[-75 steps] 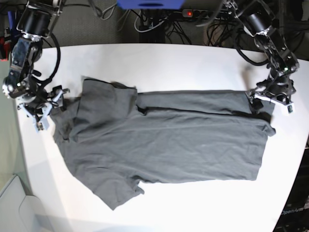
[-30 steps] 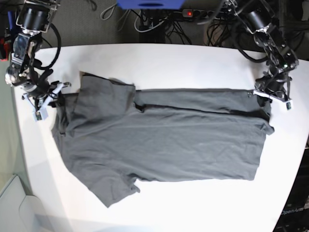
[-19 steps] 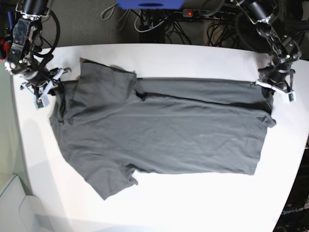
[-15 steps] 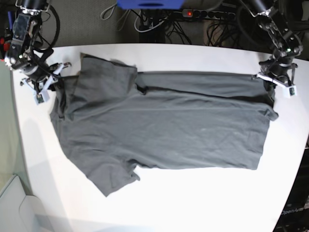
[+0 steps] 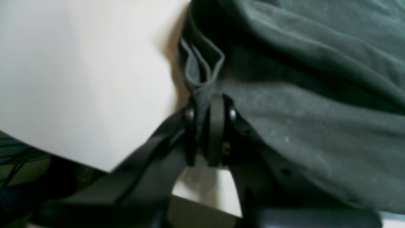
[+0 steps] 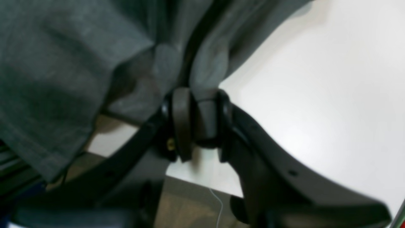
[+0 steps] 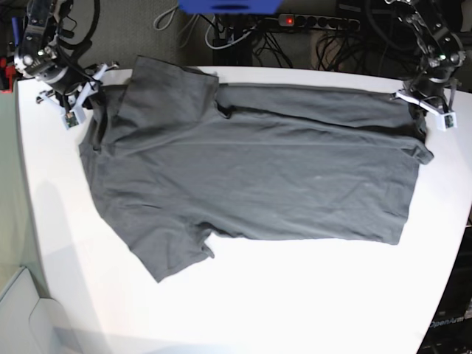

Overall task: Layout the t-shirt on the table in an organized manner, then fold the t-shirt properly
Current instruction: 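Pull the folded edge taut with both grippers, then release, then grasp the fabric near the sleeve with the right gripper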

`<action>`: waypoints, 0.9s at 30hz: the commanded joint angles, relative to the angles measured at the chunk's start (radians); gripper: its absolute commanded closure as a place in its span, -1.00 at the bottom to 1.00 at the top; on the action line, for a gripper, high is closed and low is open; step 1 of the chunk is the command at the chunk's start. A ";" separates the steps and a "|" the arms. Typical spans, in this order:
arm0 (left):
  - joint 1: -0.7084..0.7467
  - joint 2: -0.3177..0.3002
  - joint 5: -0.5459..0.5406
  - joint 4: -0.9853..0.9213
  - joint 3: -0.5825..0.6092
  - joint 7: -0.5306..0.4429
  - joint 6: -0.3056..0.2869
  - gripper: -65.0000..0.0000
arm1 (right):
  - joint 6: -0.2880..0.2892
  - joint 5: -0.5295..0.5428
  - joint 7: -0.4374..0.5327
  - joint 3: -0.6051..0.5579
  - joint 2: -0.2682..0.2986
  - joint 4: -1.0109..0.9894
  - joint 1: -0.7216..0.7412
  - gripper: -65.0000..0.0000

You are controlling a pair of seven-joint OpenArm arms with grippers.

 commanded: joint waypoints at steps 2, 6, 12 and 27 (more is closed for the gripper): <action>0.003 -0.014 0.002 0.008 -0.004 0.001 0.001 0.84 | 0.006 0.003 0.002 0.006 0.015 0.015 -0.003 0.70; 0.012 -0.014 0.002 0.006 -0.004 0.001 0.001 0.84 | 0.006 0.001 -0.001 0.006 0.015 0.015 0.000 0.68; 0.014 -0.014 0.010 0.008 -0.004 0.002 0.001 0.75 | 0.006 -0.002 -0.003 0.006 0.016 0.015 -0.001 0.66; 0.023 -0.014 0.002 0.015 -0.003 0.002 0.001 -0.46 | 0.006 0.001 -0.017 0.181 -0.044 0.202 -0.012 -0.13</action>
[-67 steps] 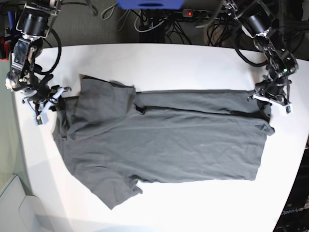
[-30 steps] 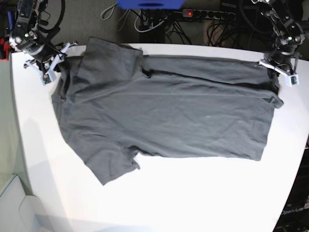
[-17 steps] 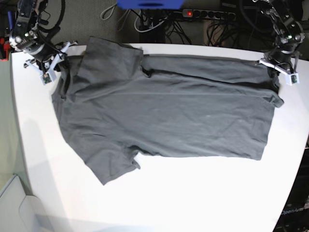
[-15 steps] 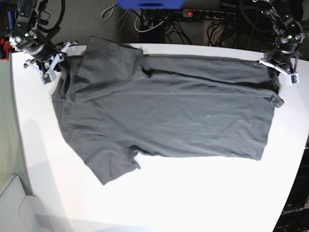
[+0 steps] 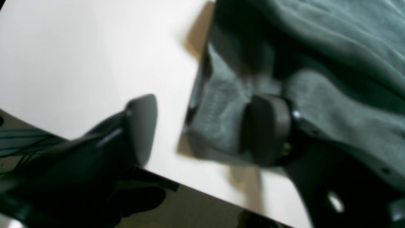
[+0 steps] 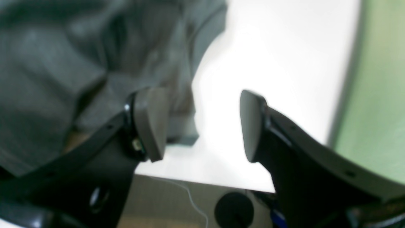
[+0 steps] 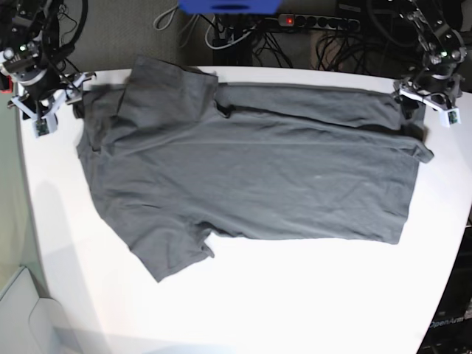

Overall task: Layout the t-shirt on the table in an organized manner, then fold the t-shirt properly
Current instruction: 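Grasp the fabric near the sleeve with the right gripper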

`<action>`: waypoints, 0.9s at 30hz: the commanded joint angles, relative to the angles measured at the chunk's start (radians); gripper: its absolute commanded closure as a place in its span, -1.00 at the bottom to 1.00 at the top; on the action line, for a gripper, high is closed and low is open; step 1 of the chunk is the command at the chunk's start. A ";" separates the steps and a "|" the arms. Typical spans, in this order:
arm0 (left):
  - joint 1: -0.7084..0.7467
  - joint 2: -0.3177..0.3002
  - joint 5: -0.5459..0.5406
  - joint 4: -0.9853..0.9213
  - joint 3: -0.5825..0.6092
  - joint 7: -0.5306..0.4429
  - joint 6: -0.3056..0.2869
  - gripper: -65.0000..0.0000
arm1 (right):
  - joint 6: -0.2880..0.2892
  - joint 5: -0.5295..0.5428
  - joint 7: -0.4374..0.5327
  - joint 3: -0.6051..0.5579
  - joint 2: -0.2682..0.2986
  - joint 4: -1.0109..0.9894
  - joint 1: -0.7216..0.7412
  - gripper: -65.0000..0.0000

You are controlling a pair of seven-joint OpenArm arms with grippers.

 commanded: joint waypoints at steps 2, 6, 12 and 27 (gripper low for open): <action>0.004 -0.008 0.002 0.013 -0.001 0.013 -0.007 -0.61 | 0.003 0.008 -0.019 0.010 0.006 0.065 -0.024 -0.13; 0.006 -0.008 0.002 0.013 -0.001 0.013 -0.007 -0.70 | 0.003 0.010 -0.111 0.007 -0.047 0.141 -0.062 -0.13; 0.006 -0.008 0.002 0.013 -0.001 0.013 -0.007 -0.71 | 0.003 0.006 -0.206 0.007 -0.156 0.145 -0.107 -0.13; 0.001 -0.008 0.002 0.013 -0.001 0.013 -0.007 -0.71 | 0.003 0.005 -0.211 -0.175 -0.204 0.144 -0.134 -0.13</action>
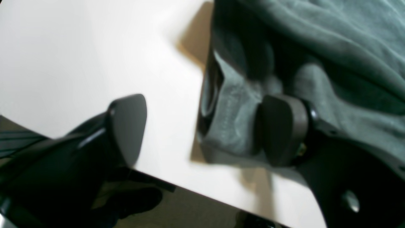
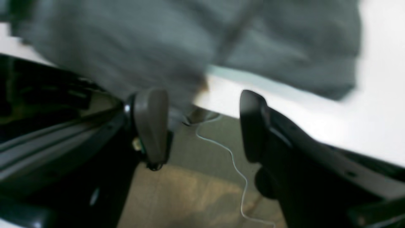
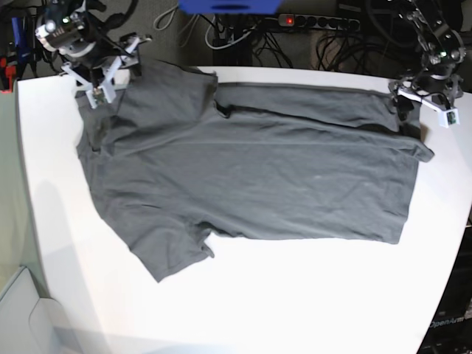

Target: Layout the t-shirt on the table in an organized manner, then fold the t-shirt properly

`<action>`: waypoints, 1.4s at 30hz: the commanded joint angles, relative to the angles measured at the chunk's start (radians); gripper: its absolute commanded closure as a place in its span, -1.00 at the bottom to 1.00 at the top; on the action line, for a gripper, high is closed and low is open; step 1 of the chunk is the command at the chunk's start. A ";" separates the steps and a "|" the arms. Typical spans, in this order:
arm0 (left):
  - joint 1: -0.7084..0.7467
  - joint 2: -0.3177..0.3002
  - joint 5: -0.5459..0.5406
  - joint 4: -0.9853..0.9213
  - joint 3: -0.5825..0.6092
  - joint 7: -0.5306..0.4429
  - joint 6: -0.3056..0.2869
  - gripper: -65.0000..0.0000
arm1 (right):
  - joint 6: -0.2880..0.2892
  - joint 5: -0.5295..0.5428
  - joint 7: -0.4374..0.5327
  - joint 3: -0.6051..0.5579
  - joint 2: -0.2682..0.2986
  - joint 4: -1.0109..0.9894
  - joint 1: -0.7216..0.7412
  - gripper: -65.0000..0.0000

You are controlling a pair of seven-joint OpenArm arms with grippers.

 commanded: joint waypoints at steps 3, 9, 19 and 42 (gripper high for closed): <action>0.005 -0.010 0.010 0.013 -0.001 0.010 -0.006 -0.71 | 0.000 0.007 0.015 -0.016 0.004 0.012 0.001 -0.13; 0.007 -0.011 0.010 0.013 -0.001 0.010 -0.006 -0.71 | 0.000 0.006 0.015 -0.010 0.010 -0.004 0.026 -0.13; 0.005 -0.010 0.010 0.013 -0.003 0.010 -0.006 -0.71 | 0.000 0.006 0.021 -0.016 0.020 -0.086 0.033 -0.13; 0.002 -0.007 0.010 0.013 -0.003 0.010 -0.006 -0.71 | 0.000 0.006 0.018 -0.090 0.024 -0.213 0.067 1.00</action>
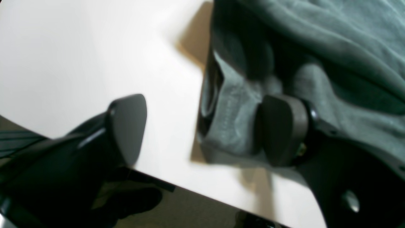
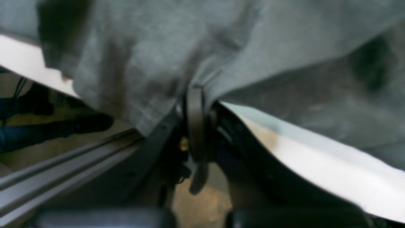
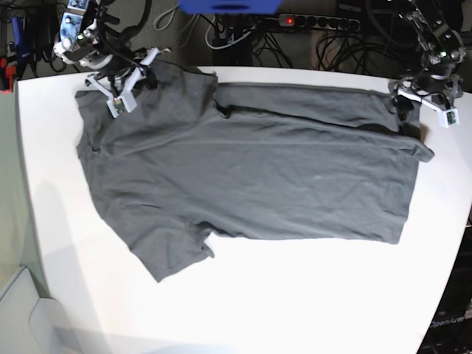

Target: Layout the t-shirt on the table in an organized manner, then fold the t-shirt properly

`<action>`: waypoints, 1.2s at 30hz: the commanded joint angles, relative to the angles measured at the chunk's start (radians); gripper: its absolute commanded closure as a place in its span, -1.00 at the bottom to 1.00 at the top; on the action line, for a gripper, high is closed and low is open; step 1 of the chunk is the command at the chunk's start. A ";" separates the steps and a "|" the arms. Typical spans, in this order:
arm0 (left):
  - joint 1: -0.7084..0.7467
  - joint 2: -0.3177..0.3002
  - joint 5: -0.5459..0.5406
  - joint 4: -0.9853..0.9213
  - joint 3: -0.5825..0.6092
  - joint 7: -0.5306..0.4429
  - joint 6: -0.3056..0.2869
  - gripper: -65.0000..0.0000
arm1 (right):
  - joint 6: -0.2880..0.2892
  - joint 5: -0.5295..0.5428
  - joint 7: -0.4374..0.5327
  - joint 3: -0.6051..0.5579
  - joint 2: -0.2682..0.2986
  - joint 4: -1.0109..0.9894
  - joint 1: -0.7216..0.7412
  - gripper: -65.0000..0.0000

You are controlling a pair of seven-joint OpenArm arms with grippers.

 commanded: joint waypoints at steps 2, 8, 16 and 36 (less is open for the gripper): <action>0.002 -0.007 0.010 0.013 -0.003 0.010 -0.006 -0.71 | 0.003 -0.034 -0.059 -0.002 0.001 0.026 -0.015 1.00; 0.002 -0.007 0.010 0.013 -0.003 0.010 -0.006 -0.71 | 0.003 -0.034 -0.064 -0.002 0.001 0.164 -0.009 1.00; 0.002 -0.006 0.010 0.013 -0.003 0.010 -0.006 -0.71 | 0.003 -0.033 -0.064 -0.014 0.001 0.184 0.092 1.00; 0.007 -0.003 0.010 0.011 -0.004 0.010 -0.006 -0.71 | 0.003 -0.034 -0.253 -0.045 0.064 0.126 0.372 1.00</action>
